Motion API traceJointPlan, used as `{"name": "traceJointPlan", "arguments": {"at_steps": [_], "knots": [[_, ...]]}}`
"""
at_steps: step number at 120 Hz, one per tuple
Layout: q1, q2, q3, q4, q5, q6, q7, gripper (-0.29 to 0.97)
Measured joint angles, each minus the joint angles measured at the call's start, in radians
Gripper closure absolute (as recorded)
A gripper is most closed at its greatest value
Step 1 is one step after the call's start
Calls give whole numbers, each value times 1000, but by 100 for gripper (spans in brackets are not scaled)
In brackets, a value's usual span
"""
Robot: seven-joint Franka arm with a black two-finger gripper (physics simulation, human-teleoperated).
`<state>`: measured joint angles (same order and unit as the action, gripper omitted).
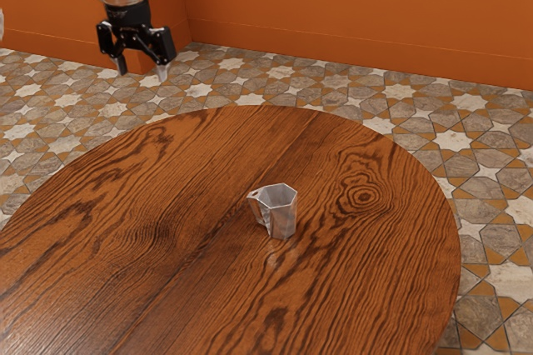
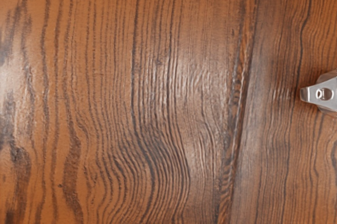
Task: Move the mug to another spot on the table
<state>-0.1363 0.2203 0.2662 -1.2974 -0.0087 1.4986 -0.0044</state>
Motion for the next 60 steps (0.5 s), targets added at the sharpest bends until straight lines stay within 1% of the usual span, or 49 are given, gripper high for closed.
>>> {"name": "traceJointPlan", "arguments": {"at_steps": [10, 19, 29, 33, 40, 45, 53, 60], "knots": [[-6, -3, 0, 1, 5, -1, 1, 0], [-57, -7, -2, 1, 34, 5, 30, 0], [-110, -12, -24, -2, 63, 29, 137, 0], [-122, -19, -31, -10, 60, 34, 182, 0], [-148, -26, -27, -19, 60, 38, 253, 0], [-161, -26, -25, -21, 77, 41, 302, 0], [-173, 1, -23, -9, 100, 50, 390, 0], [-174, 45, -20, 47, 112, 51, 474, 0]]}}
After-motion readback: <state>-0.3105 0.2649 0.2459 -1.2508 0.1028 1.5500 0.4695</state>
